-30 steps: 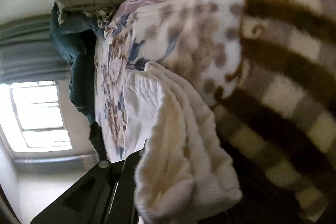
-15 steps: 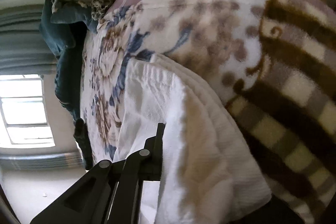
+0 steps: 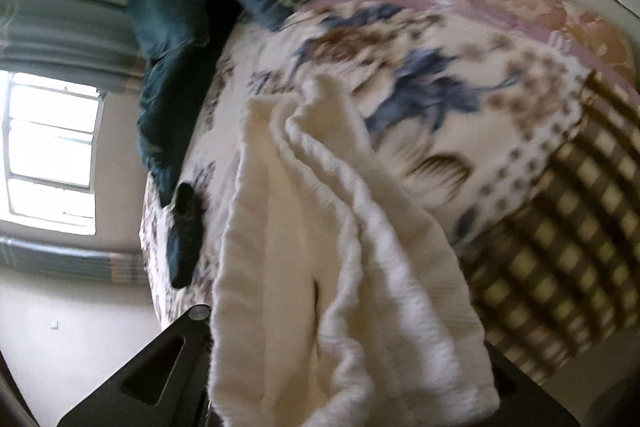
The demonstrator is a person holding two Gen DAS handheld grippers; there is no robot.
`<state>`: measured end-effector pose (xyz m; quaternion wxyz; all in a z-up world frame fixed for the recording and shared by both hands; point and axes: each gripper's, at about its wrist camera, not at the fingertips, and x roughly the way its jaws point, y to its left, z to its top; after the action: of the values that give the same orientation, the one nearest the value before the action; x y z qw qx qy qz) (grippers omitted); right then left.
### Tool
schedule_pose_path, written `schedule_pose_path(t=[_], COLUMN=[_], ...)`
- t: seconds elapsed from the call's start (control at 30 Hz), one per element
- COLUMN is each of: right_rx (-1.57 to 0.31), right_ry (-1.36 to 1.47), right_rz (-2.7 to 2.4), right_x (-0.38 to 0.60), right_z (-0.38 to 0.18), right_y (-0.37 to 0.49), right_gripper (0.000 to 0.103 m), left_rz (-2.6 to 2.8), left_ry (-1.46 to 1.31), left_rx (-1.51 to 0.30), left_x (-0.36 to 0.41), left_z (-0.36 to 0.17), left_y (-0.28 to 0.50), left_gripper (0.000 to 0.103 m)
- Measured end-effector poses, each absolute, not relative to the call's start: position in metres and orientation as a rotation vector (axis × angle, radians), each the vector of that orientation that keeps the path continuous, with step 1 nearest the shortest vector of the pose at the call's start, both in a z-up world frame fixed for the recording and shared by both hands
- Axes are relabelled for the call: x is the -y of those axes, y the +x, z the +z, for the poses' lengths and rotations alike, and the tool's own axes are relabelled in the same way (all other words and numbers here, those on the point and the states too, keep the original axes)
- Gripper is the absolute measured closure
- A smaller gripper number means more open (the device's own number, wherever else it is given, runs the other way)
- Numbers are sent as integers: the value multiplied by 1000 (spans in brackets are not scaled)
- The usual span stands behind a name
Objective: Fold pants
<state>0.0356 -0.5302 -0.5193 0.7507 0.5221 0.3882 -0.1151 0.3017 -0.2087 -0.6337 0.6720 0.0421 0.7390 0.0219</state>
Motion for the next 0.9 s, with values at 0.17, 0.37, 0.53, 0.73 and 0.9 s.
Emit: schedule_pose_path(t=[0.17,0.37,0.53,0.73,0.9], right_rx=[-878,-946,-1034,-1275,-1437], right_ry=[1174,1221,1176,926,889], right_rz=[-180,-85,16,58,155], right_x=[460,361,268,165,147], right_z=[-512,-535,-568,-611,-618], right_y=[51,79,106,127,134], right_gripper=[97,97,97,92,42], left_rz=[114,237,344,415,389], left_ry=[25,-65,-112,-152,-239], left_rx=[-1656,-1644,-1612,-1593,-1570], left_x=[139,41,-29,-84,-83], left_z=[-616,-605,-597,-593,-579], left_y=[307,306,298,282,264], left_gripper=[0,0,0,0,0])
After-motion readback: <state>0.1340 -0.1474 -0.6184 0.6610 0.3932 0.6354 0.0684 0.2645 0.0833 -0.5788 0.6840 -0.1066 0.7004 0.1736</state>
